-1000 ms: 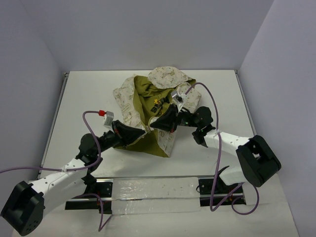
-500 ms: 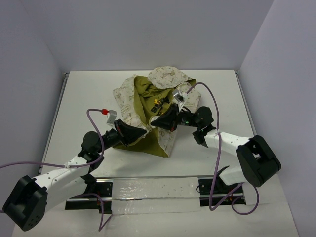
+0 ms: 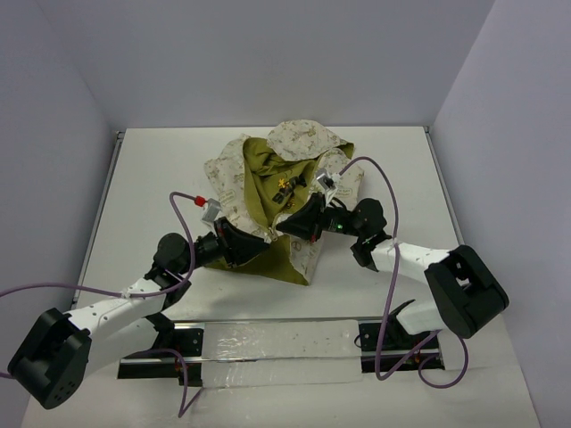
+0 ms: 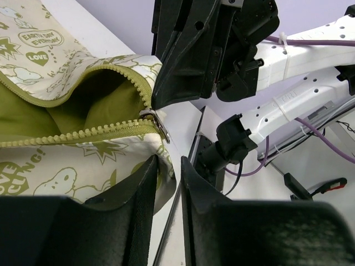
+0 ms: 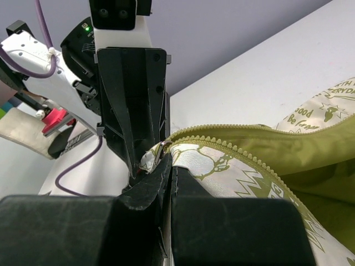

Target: Zip up the jacket

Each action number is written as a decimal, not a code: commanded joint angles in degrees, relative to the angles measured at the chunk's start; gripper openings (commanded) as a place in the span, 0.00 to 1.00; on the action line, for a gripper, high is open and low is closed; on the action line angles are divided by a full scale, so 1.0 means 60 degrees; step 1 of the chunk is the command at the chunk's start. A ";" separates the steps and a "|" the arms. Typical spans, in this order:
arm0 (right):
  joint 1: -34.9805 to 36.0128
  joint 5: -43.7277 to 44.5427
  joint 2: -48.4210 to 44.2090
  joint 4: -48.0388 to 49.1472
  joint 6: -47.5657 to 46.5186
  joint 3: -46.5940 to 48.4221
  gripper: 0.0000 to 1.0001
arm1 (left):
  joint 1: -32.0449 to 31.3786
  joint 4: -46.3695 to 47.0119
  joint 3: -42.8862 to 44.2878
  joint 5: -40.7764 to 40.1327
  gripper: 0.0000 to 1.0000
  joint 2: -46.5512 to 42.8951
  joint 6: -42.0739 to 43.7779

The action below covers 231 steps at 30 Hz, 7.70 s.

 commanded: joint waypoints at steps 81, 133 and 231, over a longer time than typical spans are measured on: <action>0.4917 1.0048 -0.4154 -1.2350 -0.6225 0.2446 0.43 | -0.0533 -0.6552 -0.0179 0.0240 0.00 -0.0115 -0.2324; 0.2919 1.1550 0.8649 -1.4895 -0.3539 1.4587 0.57 | -0.1039 -0.6869 -0.0787 -0.1245 0.00 -0.1066 -0.2033; 0.1708 1.0554 1.1292 -1.4223 -0.1381 1.7909 0.59 | -0.1452 -0.6698 -0.0743 -0.1142 0.00 -0.0978 -0.1962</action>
